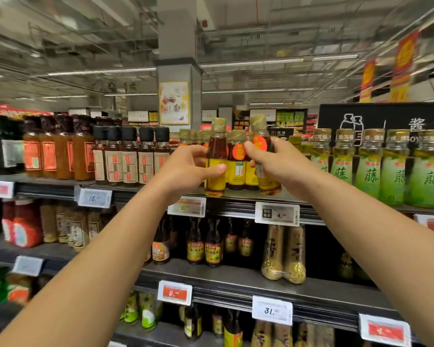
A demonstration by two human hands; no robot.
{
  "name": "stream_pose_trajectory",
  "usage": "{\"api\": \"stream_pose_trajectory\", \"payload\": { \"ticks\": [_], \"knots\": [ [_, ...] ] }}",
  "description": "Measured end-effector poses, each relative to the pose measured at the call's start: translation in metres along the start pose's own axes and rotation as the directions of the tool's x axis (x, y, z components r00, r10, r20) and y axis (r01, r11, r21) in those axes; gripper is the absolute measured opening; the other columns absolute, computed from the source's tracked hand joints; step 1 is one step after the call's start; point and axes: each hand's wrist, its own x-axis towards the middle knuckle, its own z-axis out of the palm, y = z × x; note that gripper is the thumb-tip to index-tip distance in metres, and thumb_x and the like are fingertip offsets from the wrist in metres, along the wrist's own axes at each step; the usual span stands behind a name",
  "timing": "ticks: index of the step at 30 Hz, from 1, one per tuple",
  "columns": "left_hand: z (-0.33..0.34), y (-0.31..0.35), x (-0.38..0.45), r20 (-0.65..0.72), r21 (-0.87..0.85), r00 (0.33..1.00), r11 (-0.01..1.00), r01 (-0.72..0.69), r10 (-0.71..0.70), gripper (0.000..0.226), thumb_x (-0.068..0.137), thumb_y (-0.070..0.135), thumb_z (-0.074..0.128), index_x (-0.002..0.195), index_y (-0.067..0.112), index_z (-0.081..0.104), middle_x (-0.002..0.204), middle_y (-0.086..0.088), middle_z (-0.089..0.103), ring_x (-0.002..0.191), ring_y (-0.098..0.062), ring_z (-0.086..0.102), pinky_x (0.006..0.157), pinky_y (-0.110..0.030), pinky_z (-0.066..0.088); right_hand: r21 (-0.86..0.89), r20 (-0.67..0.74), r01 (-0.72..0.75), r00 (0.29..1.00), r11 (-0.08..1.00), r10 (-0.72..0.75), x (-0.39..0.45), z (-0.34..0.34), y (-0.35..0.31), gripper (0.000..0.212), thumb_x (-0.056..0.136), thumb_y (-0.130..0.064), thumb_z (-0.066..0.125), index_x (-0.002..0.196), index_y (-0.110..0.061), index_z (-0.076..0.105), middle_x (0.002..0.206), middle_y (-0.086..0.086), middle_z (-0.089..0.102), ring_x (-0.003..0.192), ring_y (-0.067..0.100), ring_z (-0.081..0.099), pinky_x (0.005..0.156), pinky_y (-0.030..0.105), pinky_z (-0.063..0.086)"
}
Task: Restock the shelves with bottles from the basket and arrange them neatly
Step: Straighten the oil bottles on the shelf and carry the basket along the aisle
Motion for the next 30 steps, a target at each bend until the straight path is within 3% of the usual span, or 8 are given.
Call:
{"api": "stream_pose_trajectory", "payload": {
  "ticks": [3, 10, 15, 19, 22, 25, 27, 30],
  "knots": [
    [-0.003, -0.008, 0.01, 0.037, 0.042, 0.999, 0.999, -0.014, 0.012, 0.072, 0.076, 0.045, 0.086, 0.137, 0.019, 0.059, 0.119, 0.004, 0.071, 0.111, -0.013, 0.066, 0.1, -0.042, 0.053, 0.008, -0.004, -0.035, 0.999, 0.999, 0.035, 0.01, -0.001, 0.01, 0.041, 0.093, -0.052, 0.067, 0.124, -0.025, 0.065, 0.118, -0.006, 0.073, 0.112, 0.015, 0.067, 0.102, 0.044, 0.052],
    [0.007, -0.018, 0.027, 0.044, 0.205, 0.991, 0.97, -0.13, 0.123, 0.051, 0.075, 0.047, 0.086, 0.119, 0.028, 0.071, 0.105, 0.015, 0.072, 0.1, -0.005, 0.065, 0.093, -0.04, 0.056, 0.03, -0.101, -0.122, 0.987, 0.992, 0.124, 0.03, -0.002, 0.035, 0.031, 0.09, -0.048, 0.072, 0.11, -0.025, 0.068, 0.113, -0.001, 0.075, 0.109, 0.021, 0.069, 0.101, 0.049, 0.053],
    [0.012, -0.022, 0.036, 0.066, 0.249, 0.989, 0.958, -0.143, 0.13, 0.045, 0.078, 0.046, 0.083, 0.117, 0.026, 0.072, 0.106, 0.01, 0.071, 0.102, -0.01, 0.065, 0.093, -0.039, 0.055, 0.056, -0.111, -0.152, 0.981, 0.987, 0.157, 0.037, -0.004, 0.047, 0.033, 0.086, -0.049, 0.076, 0.108, -0.025, 0.07, 0.106, -0.005, 0.078, 0.106, 0.018, 0.071, 0.102, 0.049, 0.053],
    [0.013, -0.026, 0.043, 0.067, 0.27, 0.992, 0.955, -0.118, 0.104, 0.068, 0.079, 0.048, 0.082, 0.137, 0.02, 0.061, 0.121, 0.003, 0.068, 0.114, -0.016, 0.062, 0.1, -0.04, 0.051, -0.032, -0.142, -0.156, 0.978, 0.987, 0.15, 0.039, -0.006, 0.052, 0.035, 0.083, -0.055, 0.077, 0.101, -0.025, 0.072, 0.099, -0.011, 0.078, 0.103, 0.015, 0.071, 0.1, 0.047, 0.054],
    [0.014, -0.027, 0.048, 0.089, 0.268, 0.993, 0.958, -0.103, 0.082, 0.076, 0.08, 0.048, 0.081, 0.144, 0.019, 0.054, 0.129, 0.0, 0.065, 0.12, -0.018, 0.061, 0.105, -0.044, 0.049, -0.143, -0.17, -0.204, 0.969, 0.969, 0.179, 0.037, -0.008, 0.05, 0.058, 0.08, -0.062, 0.075, 0.12, -0.021, 0.069, 0.114, -0.004, 0.074, 0.112, 0.019, 0.066, 0.103, 0.046, 0.052],
    [0.013, -0.028, 0.049, 0.102, 0.257, 0.992, 0.962, -0.094, 0.07, 0.08, 0.079, 0.049, 0.082, 0.146, 0.018, 0.051, 0.133, -0.001, 0.064, 0.123, -0.019, 0.06, 0.107, -0.045, 0.048, -0.399, -0.159, -0.24, 0.969, 0.885, 0.191, 0.024, -0.016, 0.036, 0.064, 0.079, -0.065, 0.075, 0.118, -0.015, 0.07, 0.113, 0.005, 0.072, 0.106, 0.024, 0.066, 0.086, 0.036, 0.054],
    [0.012, -0.028, 0.048, 0.105, 0.255, 0.992, 0.962, -0.098, 0.074, 0.084, 0.078, 0.05, 0.081, 0.148, 0.017, 0.049, 0.135, -0.001, 0.063, 0.124, -0.018, 0.059, 0.106, -0.042, 0.048, -0.609, -0.165, -0.243, 0.97, 0.755, 0.179, 0.007, -0.023, 0.019, 0.063, 0.079, -0.068, 0.072, 0.104, -0.01, 0.073, 0.104, 0.013, 0.073, 0.096, 0.029, 0.069, 0.078, 0.041, 0.056],
    [0.008, -0.025, 0.043, 0.105, 0.299, 0.99, 0.947, -0.119, 0.092, 0.087, 0.076, 0.057, 0.08, 0.146, 0.015, 0.051, 0.129, 0.002, 0.066, 0.117, -0.015, 0.061, 0.097, -0.033, 0.05, -0.834, -0.165, -0.155, 0.986, 0.529, 0.029, -0.024, -0.024, -0.006, 0.063, 0.082, -0.069, 0.066, 0.088, -0.007, 0.073, 0.086, 0.015, 0.073, 0.078, 0.029, 0.07, 0.068, 0.04, 0.058]
  ]
}}
